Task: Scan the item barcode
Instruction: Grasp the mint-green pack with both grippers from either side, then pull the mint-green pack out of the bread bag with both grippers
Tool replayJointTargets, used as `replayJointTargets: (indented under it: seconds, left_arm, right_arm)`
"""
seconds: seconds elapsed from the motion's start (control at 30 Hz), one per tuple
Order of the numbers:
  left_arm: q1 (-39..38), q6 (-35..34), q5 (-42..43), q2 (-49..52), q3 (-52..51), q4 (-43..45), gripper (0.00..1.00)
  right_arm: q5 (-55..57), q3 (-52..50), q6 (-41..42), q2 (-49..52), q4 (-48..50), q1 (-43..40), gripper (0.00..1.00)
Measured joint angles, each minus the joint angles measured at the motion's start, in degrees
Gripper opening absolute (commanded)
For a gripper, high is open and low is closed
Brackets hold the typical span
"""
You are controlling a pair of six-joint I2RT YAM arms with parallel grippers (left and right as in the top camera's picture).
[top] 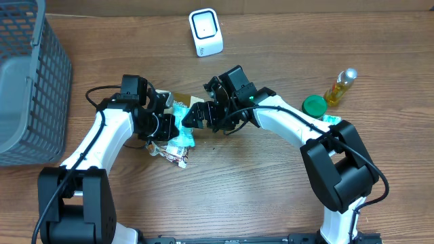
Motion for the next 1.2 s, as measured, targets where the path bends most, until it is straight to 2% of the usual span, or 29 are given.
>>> replayJointTargets:
  seconds: [0.2, 0.47, 0.6, 0.77, 0.87, 1.0, 1.2]
  left_arm:
    - [0.0, 0.2, 12.2, 0.0, 0.0, 0.2, 0.04]
    - [-0.3, 0.2, 16.8, 0.0, 0.0, -1.4, 0.04]
    - [-1.0, 2.1, 21.7, 0.0, 0.0, -1.8, 0.04]
    - [-1.1, 3.6, 28.3, 0.0, 0.0, -0.4, 0.04]
    - [-1.1, 3.7, 31.0, 0.0, 0.0, -0.2, 0.04]
    - [-1.1, 4.5, 32.5, 0.0, 0.0, -0.1, 0.04]
    - [-1.1, 4.7, 33.0, 0.0, 0.0, -0.1, 0.04]
  right_arm:
    - [0.9, 0.0, -0.1, 0.0, -3.6, -1.5, 0.89]
    - [1.1, -0.1, -2.6, -6.0, -11.5, -6.4, 0.85]
    - [-5.7, -0.1, -4.8, -8.4, -13.6, -10.9, 0.81]
    - [-12.6, -0.1, -8.4, -8.4, -17.7, -12.7, 0.80]
    - [-14.7, -0.1, -10.9, -8.4, -18.4, -12.2, 0.71]
    - [-16.5, -0.1, -12.8, -8.4, -17.7, -11.5, 0.51]
    - [-16.5, -0.1, -13.1, -8.4, -16.1, -11.3, 0.47]
